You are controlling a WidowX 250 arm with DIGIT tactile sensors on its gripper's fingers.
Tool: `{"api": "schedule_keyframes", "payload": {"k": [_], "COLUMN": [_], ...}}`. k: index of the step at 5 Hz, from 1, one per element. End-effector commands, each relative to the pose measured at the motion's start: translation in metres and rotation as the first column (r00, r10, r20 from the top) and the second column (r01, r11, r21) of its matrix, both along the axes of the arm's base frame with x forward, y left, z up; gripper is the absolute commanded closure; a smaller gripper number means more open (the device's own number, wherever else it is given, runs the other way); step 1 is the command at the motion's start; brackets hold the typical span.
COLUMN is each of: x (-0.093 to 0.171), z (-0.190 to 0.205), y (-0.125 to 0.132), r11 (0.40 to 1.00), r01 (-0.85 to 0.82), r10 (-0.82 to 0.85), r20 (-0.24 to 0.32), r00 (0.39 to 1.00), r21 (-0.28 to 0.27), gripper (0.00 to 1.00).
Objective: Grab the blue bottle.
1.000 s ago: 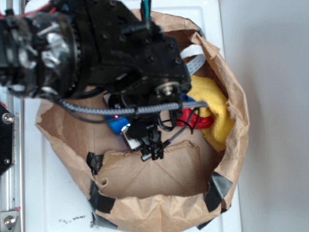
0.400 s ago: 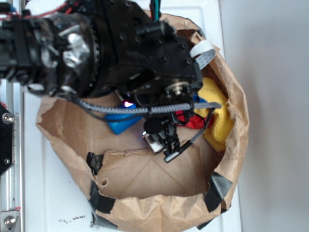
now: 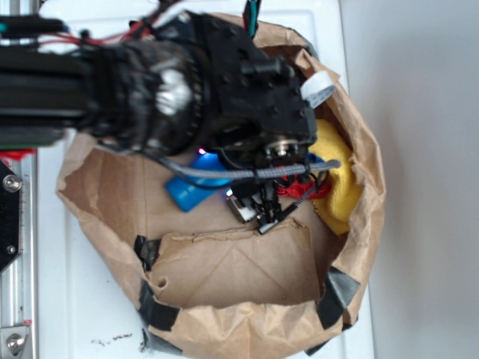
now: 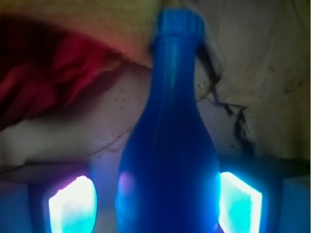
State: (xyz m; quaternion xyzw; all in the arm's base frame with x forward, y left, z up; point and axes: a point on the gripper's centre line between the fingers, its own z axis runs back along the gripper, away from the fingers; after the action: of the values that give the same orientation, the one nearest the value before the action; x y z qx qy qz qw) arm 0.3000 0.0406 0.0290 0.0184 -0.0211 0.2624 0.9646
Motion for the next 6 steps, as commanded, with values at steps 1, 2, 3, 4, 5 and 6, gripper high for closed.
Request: {"api": "schedule_keyframes", "payload": {"k": [1,2,3,4,5,6], "x": [-0.005,-0.007,-0.009,-0.013,-0.021,-0.034], "z": [0.009,0.016,0.031,0.063,0.113,0.163], "y": [-0.004,-0.003,-0.001,-0.003,-0.014,-0.019], "r11": [0.999,1.0,1.0,0.996,0.997,0.998], "r01": [0.009,-0.009,-0.005,0.0,-0.05,-0.059], "r10": [-0.011,0.008,0.005,0.007,0.053,0.061], "r20": [0.05,0.055,0.067,0.077,0.048,0.078], "r00": [0.999,0.998,0.998,0.997,0.997,0.995], "r21": [0.047,0.029,-0.005,-0.087,-0.062,-0.028], "gripper": [0.0,1.0,1.0,1.0,1.0,1.0]}}
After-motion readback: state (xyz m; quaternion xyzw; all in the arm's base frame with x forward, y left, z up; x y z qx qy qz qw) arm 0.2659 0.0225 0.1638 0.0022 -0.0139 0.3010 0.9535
